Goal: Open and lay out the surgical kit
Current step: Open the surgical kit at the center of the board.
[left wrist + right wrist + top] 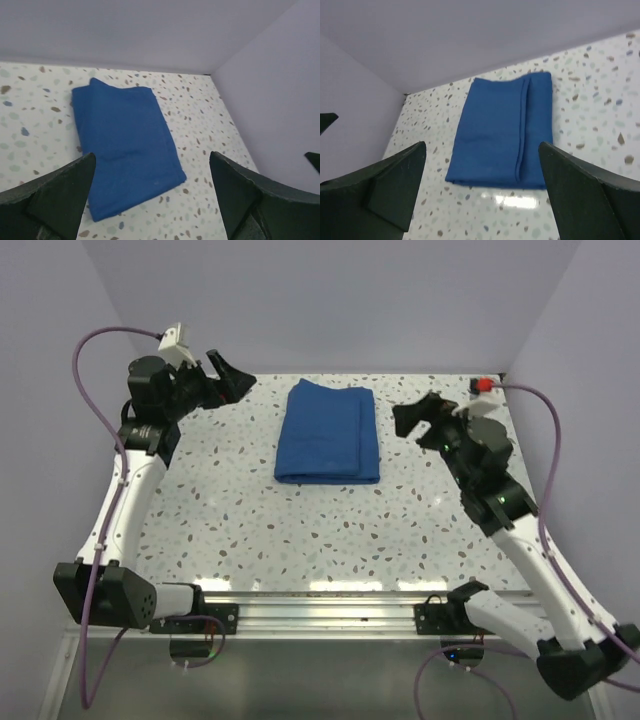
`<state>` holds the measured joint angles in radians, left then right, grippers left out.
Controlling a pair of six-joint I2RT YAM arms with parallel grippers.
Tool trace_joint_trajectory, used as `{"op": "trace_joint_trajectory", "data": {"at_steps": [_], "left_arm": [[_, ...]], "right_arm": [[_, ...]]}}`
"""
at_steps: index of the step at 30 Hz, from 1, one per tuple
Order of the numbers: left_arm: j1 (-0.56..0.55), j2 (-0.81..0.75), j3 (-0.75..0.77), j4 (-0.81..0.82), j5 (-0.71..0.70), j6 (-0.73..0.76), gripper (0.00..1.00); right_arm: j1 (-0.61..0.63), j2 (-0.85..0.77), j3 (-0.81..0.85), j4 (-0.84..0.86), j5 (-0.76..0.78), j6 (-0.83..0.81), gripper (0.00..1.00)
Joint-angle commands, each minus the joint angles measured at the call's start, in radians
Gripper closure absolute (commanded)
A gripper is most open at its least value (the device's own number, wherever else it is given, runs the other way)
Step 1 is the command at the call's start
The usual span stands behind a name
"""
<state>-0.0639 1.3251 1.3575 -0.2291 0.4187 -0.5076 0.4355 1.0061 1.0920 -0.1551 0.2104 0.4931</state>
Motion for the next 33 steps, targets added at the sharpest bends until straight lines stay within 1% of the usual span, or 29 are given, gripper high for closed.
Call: {"op": "trace_joint_trajectory", "data": {"at_steps": [1, 2, 3, 4, 5, 6, 7, 8, 9, 10, 11, 12, 13, 14, 15, 17, 18, 19, 22, 24, 26, 27, 33], "left_arm": [[0.006, 0.009, -0.132, 0.24, 0.228, -0.265, 0.0], [-0.017, 0.005, -0.135, 0.231, 0.185, -0.267, 0.0], [-0.049, -0.013, -0.149, 0.231, 0.058, -0.249, 0.0], [-0.119, -0.061, -0.164, 0.252, -0.018, -0.208, 0.0], [-0.143, -0.07, -0.175, 0.248, -0.073, -0.201, 0.0], [-0.152, -0.066, -0.17, 0.241, -0.098, -0.203, 0.0], [-0.168, -0.028, -0.157, 0.191, -0.094, -0.189, 0.0], [-0.187, -0.003, -0.099, 0.15, -0.112, -0.166, 0.0], [-0.22, 0.022, -0.059, 0.095, -0.209, -0.135, 0.0], [-0.3, 0.069, -0.02, 0.009, -0.265, -0.064, 0.0], [-0.345, 0.095, 0.047, -0.027, -0.321, -0.027, 0.0], [-0.423, 0.121, 0.081, -0.059, -0.415, 0.003, 0.0], [-0.453, 0.185, 0.116, -0.129, -0.469, 0.038, 0.01], [-0.48, 0.221, 0.182, -0.16, -0.498, 0.055, 0.02], [-0.532, 0.294, 0.21, -0.202, -0.555, 0.091, 0.04], [-0.577, 0.371, 0.299, -0.245, -0.624, 0.121, 0.06], [-0.608, 0.414, 0.337, -0.31, -0.674, 0.127, 0.12], [-0.622, 0.5, 0.42, -0.34, -0.695, 0.132, 0.15], [-0.681, 0.629, 0.517, -0.392, -0.771, 0.155, 0.19], [-0.718, 0.705, 0.546, -0.401, -0.805, 0.168, 0.21], [-0.734, 0.747, 0.577, -0.411, -0.816, 0.173, 0.23], [-0.743, 0.782, 0.583, -0.415, -0.821, 0.172, 0.26], [-0.749, 0.871, 0.598, -0.405, -0.788, 0.181, 0.29]], "right_arm": [[-0.034, -0.118, -0.191, -0.185, -0.113, 0.262, 0.02], [-0.034, -0.127, -0.192, -0.269, -0.12, 0.262, 0.02], [-0.032, -0.132, -0.16, -0.331, -0.115, 0.266, 0.02], [-0.032, -0.133, -0.138, -0.383, -0.112, 0.248, 0.02], [-0.032, -0.138, -0.12, -0.467, -0.115, 0.193, 0.02], [-0.032, -0.147, -0.091, -0.504, -0.097, 0.174, 0.02], [-0.032, -0.173, -0.083, -0.536, -0.074, 0.162, 0.02], [-0.034, -0.194, -0.08, -0.587, -0.048, 0.136, 0.02], [-0.032, -0.213, -0.077, -0.604, -0.036, 0.125, 0.02], [-0.034, -0.242, -0.076, -0.626, -0.029, 0.118, 0.02], [-0.032, -0.25, -0.076, -0.665, -0.028, 0.107, 0.02], [-0.034, -0.254, -0.072, -0.687, -0.035, 0.105, 0.02], [-0.032, -0.256, -0.072, -0.707, -0.046, 0.104, 0.02], [-0.034, -0.264, -0.073, -0.73, -0.06, 0.099, 0.02], [-0.032, -0.265, -0.078, -0.739, -0.083, 0.098, 0.02], [-0.032, -0.277, -0.084, -0.762, -0.085, 0.094, 0.02], [-0.032, -0.282, -0.083, -0.773, -0.069, 0.093, 0.02], [-0.032, -0.284, -0.08, -0.785, -0.057, 0.093, 0.02], [-0.032, -0.293, -0.078, -0.821, -0.016, 0.087, 0.02], [-0.034, -0.293, -0.081, -0.84, -0.003, 0.087, 0.02], [-0.034, -0.293, -0.081, -0.857, 0.007, 0.09, 0.02], [-0.034, -0.291, -0.083, -0.862, 0.014, 0.094, 0.02], [-0.032, -0.291, -0.098, -0.859, 0.041, 0.111, 0.02]]}}
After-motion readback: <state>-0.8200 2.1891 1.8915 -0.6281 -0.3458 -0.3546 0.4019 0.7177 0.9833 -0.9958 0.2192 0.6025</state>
